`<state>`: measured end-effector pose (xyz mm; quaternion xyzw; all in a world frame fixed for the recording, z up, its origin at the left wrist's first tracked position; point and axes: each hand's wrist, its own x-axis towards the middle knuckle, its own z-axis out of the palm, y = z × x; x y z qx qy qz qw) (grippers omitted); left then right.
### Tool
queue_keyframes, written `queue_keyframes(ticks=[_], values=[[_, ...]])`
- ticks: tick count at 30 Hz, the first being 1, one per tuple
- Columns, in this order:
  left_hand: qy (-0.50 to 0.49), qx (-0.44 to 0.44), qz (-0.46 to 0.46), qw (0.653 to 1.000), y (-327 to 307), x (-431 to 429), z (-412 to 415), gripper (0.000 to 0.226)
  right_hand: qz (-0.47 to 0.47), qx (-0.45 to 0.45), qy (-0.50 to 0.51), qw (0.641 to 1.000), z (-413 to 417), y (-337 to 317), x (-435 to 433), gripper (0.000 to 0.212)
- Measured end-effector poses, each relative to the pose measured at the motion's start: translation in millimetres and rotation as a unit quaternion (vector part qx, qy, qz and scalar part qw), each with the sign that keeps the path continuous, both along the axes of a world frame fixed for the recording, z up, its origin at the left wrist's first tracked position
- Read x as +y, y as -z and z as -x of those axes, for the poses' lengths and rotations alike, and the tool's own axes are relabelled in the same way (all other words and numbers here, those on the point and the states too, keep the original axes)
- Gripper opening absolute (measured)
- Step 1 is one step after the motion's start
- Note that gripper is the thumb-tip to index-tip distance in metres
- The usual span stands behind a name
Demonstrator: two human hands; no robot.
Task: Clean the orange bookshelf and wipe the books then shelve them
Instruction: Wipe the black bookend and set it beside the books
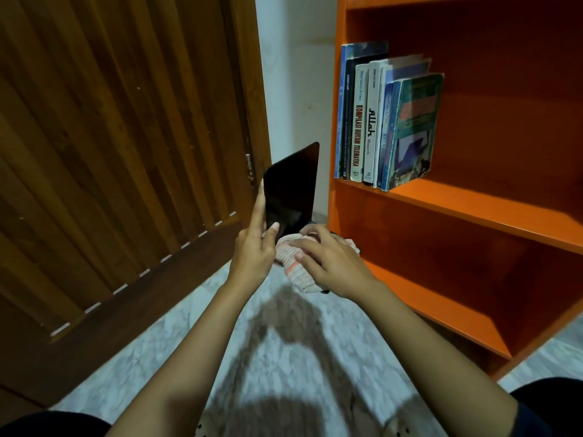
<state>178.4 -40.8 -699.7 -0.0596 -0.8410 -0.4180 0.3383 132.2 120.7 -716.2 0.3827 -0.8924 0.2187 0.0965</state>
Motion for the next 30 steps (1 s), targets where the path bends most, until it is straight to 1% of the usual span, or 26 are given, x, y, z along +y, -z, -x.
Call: queue_keyframes(ticks=[3, 6, 11, 13, 17, 18, 20, 25, 30], values=[[0.009, -0.014, 0.0, 1.0, 0.8, 0.0, 0.8, 0.071, 0.007, -0.012, 0.03, 0.999, 5.6, -0.8, 5.2, 0.036], [0.003, -0.022, -0.009, 1.0, -0.2, 0.9, 1.5, 0.071, -0.015, 0.001, 0.003, 1.0, 3.7, -0.2, 5.0, 0.037], [-0.008, -0.008, -0.014, 1.0, 1.8, 3.3, 5.7, 0.07, -0.075, -0.003, -0.014, 0.997, -2.4, -0.8, 1.5, 0.057], [-0.012, -0.001, -0.027, 1.0, 2.2, 4.6, 6.1, 0.067, -0.069, -0.001, -0.009, 0.998, -3.4, -1.2, -0.8, 0.056], [-0.028, -0.008, -0.035, 0.999, 2.4, 1.2, 10.8, 0.068, -0.052, 0.075, -0.023, 0.996, -6.8, 2.0, -7.0, 0.047], [-0.032, -0.01, -0.033, 0.999, 3.0, 0.5, 12.6, 0.069, -0.059, 0.077, -0.029, 0.995, -6.7, 2.5, -8.4, 0.047], [-0.038, -0.006, -0.031, 0.999, 3.0, 0.2, 13.1, 0.07, -0.073, 0.059, -0.042, 0.995, -5.8, 1.8, -9.6, 0.05], [-0.03, -0.007, -0.063, 0.998, 2.5, -1.0, 12.3, 0.074, -0.129, 0.04, -0.076, 0.988, 1.1, 0.3, -8.6, 0.055], [0.003, -0.014, -0.063, 0.998, 1.0, -0.5, 10.8, 0.072, -0.091, 0.002, -0.059, 0.994, 5.7, 1.3, -6.7, 0.049]])
